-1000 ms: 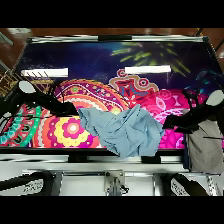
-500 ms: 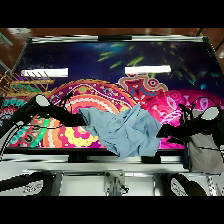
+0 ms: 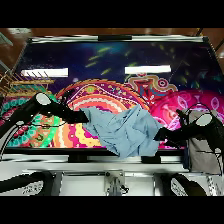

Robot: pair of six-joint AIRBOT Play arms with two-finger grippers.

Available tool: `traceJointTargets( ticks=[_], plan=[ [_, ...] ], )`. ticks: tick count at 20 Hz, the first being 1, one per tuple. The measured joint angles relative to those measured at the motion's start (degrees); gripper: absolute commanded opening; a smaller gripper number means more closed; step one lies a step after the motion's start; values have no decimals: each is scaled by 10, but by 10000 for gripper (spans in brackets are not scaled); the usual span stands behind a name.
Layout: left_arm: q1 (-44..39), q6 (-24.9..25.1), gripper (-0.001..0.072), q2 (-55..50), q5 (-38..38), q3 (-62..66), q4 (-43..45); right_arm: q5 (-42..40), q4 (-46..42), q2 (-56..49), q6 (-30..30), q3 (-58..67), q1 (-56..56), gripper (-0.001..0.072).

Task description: Fold the shirts.

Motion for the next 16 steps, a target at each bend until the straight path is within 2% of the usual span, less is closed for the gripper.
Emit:
traceJointTargets(
  ticks=[4,7,12,16],
  plan=[
    [18,0,559,47,-55,12,51,-19,0,0,-1,-2,0,677],
    [17,0,560,58,-67,11,52,-30,1,0,-1,-3,0,676],
    [-33,-2,559,56,-28,-16,6,-34,1,0,0,-3,0,675],
    [-85,-13,559,37,40,-27,-19,-37,1,0,0,-3,0,673]
  ],
)
